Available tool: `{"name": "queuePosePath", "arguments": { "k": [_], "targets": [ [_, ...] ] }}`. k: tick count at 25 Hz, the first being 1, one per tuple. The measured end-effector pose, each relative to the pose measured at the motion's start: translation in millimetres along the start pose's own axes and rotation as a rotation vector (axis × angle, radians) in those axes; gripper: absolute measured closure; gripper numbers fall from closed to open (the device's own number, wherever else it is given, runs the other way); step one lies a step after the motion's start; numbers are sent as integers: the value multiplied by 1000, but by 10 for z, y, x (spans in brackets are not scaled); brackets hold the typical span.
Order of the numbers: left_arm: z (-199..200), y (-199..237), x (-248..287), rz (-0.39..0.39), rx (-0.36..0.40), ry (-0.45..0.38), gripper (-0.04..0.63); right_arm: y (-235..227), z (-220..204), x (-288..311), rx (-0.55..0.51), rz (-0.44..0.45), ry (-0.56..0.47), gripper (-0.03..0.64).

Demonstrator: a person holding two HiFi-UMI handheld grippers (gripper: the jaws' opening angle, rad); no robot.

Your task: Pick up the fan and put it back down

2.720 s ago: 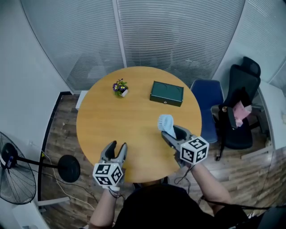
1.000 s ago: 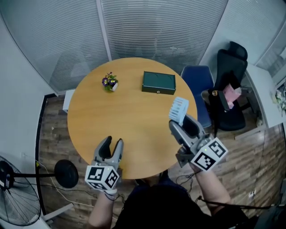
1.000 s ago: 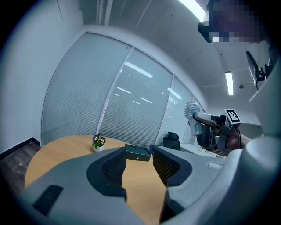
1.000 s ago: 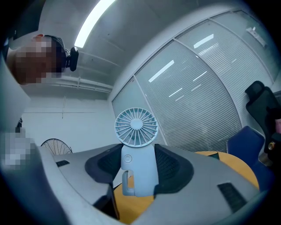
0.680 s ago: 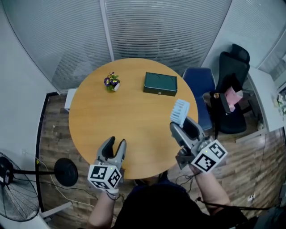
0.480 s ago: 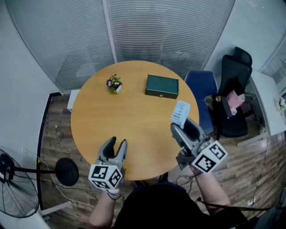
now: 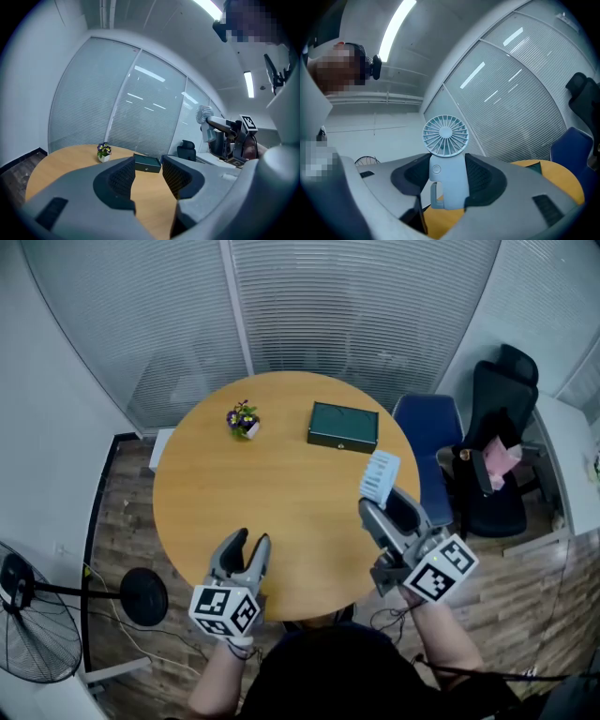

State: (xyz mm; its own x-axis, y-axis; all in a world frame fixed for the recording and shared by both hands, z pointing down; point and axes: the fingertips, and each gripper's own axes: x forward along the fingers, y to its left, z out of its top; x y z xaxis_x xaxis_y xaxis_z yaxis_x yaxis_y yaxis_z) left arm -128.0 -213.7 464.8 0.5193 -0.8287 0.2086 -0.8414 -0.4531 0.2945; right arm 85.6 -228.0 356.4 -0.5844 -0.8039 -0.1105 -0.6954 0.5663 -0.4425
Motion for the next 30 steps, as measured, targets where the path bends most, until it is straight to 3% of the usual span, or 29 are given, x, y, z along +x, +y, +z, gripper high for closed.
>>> {"name": "queuePosePath", "arguments": {
  "k": [11, 16, 21, 30],
  "targets": [
    [-19, -114, 52, 29, -5, -1, 419, -149, -3, -44, 20, 25, 14, 390],
    [-59, -133, 22, 46, -7, 7, 419, -355, -283, -16, 23, -9, 78, 390],
    [-131, -69, -56, 83, -10, 16, 419, -702, -823, 90, 13, -65, 200, 390],
    [-298, 120, -268, 177, -51, 35, 422, -1252, -2025, 345, -117, -157, 529, 390]
  ]
}}
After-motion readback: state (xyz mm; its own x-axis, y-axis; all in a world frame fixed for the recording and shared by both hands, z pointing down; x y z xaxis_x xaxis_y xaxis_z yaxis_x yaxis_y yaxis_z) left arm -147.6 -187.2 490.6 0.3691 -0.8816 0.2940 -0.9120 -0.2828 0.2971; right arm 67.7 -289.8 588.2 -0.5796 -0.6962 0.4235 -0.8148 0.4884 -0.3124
